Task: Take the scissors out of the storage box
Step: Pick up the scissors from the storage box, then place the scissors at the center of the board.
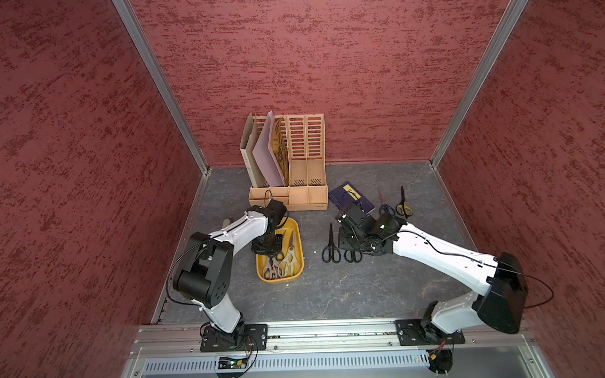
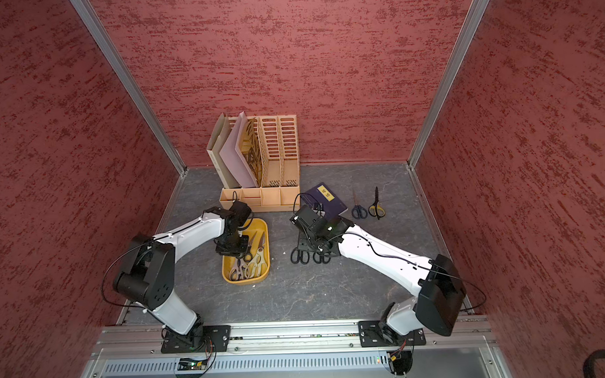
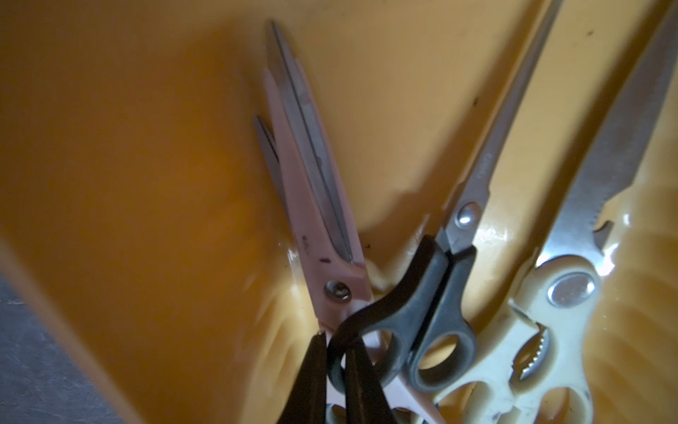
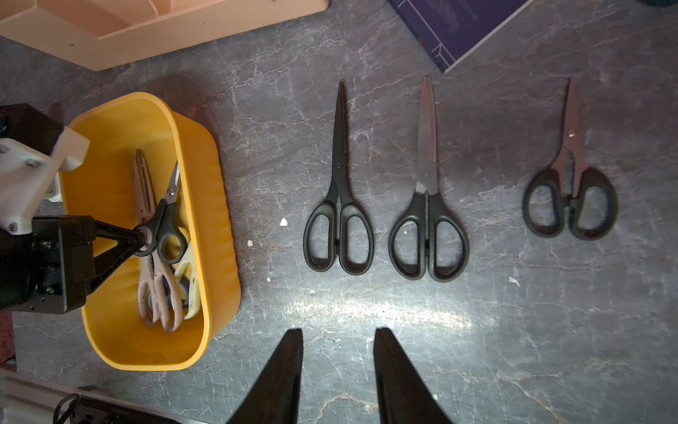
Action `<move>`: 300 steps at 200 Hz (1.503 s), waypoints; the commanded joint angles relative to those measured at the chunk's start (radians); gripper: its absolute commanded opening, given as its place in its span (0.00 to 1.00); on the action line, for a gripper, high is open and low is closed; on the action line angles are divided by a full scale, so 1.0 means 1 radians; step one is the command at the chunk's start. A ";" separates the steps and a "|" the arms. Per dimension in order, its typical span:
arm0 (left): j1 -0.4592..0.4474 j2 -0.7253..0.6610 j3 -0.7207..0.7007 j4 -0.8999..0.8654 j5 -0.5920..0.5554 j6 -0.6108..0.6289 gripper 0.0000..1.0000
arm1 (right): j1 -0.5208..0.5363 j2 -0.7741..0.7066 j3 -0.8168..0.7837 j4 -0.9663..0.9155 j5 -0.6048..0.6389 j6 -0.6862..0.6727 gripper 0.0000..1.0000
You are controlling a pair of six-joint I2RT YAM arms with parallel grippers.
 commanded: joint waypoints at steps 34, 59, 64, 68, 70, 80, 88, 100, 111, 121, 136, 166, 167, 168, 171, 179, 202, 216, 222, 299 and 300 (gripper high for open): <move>-0.004 -0.052 0.010 -0.054 -0.007 -0.002 0.03 | -0.006 -0.012 -0.002 -0.010 0.039 -0.010 0.37; -0.003 -0.076 0.054 -0.110 0.010 -0.006 0.02 | -0.006 -0.006 0.006 -0.008 0.040 -0.024 0.37; -0.003 -0.080 0.065 -0.125 0.012 -0.006 0.02 | -0.006 -0.003 0.010 -0.007 0.040 -0.026 0.37; -0.003 -0.085 0.074 -0.137 0.014 -0.007 0.01 | -0.006 -0.002 0.013 -0.008 0.039 -0.029 0.37; -0.003 -0.088 0.078 -0.143 0.015 -0.006 0.01 | -0.006 -0.001 0.014 -0.008 0.040 -0.030 0.37; -0.001 -0.101 0.096 -0.171 0.017 -0.004 0.00 | -0.008 0.003 0.025 -0.011 0.040 -0.039 0.37; 0.001 -0.112 0.107 -0.197 0.016 -0.001 0.00 | -0.008 0.003 0.034 -0.014 0.042 -0.046 0.37; 0.008 -0.135 0.120 -0.230 0.014 0.001 0.00 | -0.009 0.003 0.044 -0.019 0.045 -0.056 0.37; 0.019 -0.159 0.132 -0.254 0.026 0.001 0.00 | -0.011 0.003 0.049 -0.021 0.046 -0.064 0.37; 0.028 -0.181 0.147 -0.268 0.055 -0.002 0.00 | -0.015 0.003 0.051 -0.019 0.046 -0.068 0.37; 0.027 -0.215 0.169 -0.265 0.137 -0.018 0.00 | -0.019 0.003 0.048 -0.019 0.047 -0.075 0.38; -0.029 -0.247 0.183 -0.135 0.339 -0.137 0.00 | -0.033 0.003 0.044 -0.018 0.044 -0.089 0.38; -0.032 -0.247 0.181 -0.126 0.345 -0.142 0.00 | -0.032 0.003 0.043 -0.019 0.045 -0.090 0.38; -0.036 -0.247 0.181 -0.119 0.348 -0.146 0.00 | -0.032 0.003 0.043 -0.018 0.045 -0.090 0.38; -0.045 -0.246 0.179 -0.098 0.362 -0.163 0.00 | -0.034 0.003 0.043 -0.018 0.045 -0.089 0.38; -0.071 -0.239 0.173 -0.044 0.386 -0.208 0.00 | -0.038 0.003 0.041 -0.019 0.046 -0.093 0.38; -0.143 -0.186 0.157 0.088 0.401 -0.321 0.00 | -0.047 -0.010 0.029 -0.016 0.047 -0.094 0.38; -0.182 -0.143 0.150 0.153 0.397 -0.365 0.00 | -0.053 -0.026 0.012 -0.010 0.046 -0.090 0.38; -0.198 -0.122 0.149 0.171 0.395 -0.382 0.00 | -0.055 -0.033 0.003 -0.007 0.046 -0.089 0.38; -0.262 0.016 0.032 0.243 0.311 -0.497 0.00 | -0.082 -0.122 -0.112 0.007 0.055 -0.056 0.38; -0.261 0.014 0.031 0.241 0.308 -0.497 0.00 | -0.082 -0.122 -0.112 0.007 0.055 -0.055 0.38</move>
